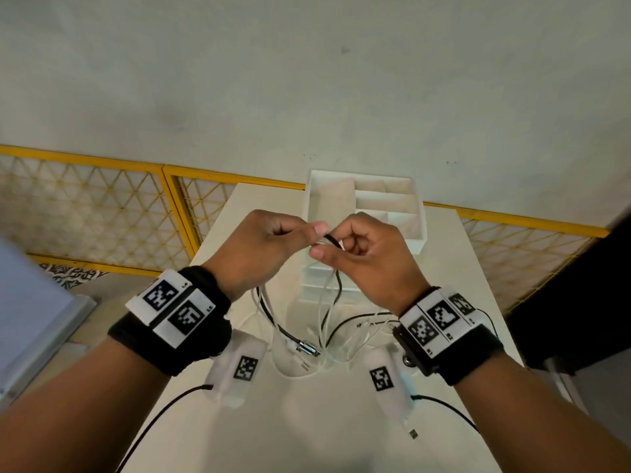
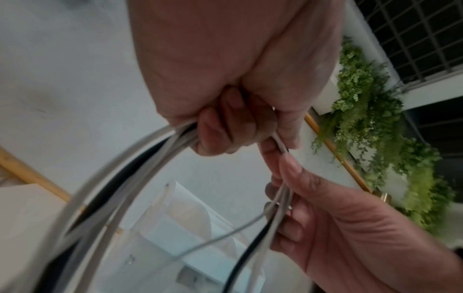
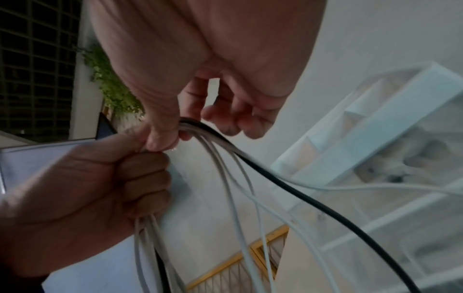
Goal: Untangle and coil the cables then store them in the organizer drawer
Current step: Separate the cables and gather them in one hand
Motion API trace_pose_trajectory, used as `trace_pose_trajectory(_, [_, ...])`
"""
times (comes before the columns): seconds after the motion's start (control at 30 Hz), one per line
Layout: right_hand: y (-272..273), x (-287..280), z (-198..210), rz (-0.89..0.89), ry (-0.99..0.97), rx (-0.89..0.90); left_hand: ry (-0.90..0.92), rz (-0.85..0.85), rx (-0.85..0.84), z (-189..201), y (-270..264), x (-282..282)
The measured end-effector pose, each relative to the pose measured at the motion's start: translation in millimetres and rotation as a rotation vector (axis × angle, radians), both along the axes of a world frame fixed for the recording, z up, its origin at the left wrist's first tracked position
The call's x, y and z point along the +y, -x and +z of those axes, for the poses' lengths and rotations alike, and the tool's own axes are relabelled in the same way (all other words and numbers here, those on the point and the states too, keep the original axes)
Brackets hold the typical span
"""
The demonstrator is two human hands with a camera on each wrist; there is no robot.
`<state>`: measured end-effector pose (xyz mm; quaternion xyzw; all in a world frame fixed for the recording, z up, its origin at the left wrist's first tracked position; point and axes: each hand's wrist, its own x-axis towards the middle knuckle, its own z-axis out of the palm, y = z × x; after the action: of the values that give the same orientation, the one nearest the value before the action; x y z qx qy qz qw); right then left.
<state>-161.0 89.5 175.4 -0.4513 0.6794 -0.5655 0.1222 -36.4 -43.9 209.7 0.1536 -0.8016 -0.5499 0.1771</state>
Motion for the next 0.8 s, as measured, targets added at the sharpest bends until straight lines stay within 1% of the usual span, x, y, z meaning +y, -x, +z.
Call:
trace_pose_trajectory(0.1, [0.9,4.9,-11.0,0.047,-0.053,-0.089,0.113,-0.021,-0.011,-3.0,-4.4,-2.0])
trace_pose_trajectory(0.17, [0.3,9.3,-14.4,0.07,-0.072,-0.15,0.13,-0.045,-0.024,-5.1,-5.2,0.0])
trace_pose_trajectory(0.27, [2.8,15.4,-11.1,0.077,-0.031,-0.207,0.144,-0.059,-0.044,-4.8,-5.2,1.3])
trace_pose_trajectory(0.33, [6.3,19.9,-5.6,0.11,-0.019,-0.215,0.159,-0.082,-0.049,-6.1,-4.5,-1.2])
trace_pose_trajectory(0.43, [8.6,23.8,1.1,0.149,-0.082,-0.172,0.197,-0.097,-0.06,-8.7,-1.4,-3.7])
trace_pose_trajectory(0.57, [12.1,23.9,5.2,0.128,-0.116,-0.179,0.212,-0.123,-0.079,-6.8,1.0,-0.9])
trace_pose_trajectory(0.7, [12.5,21.1,8.2,0.088,-0.089,-0.172,0.257,-0.173,-0.101,-1.9,-0.5,-4.9])
trace_pose_trajectory(0.8, [14.3,21.5,16.9,0.101,-0.067,-0.172,0.279,-0.147,-0.057,4.4,-0.1,-6.3])
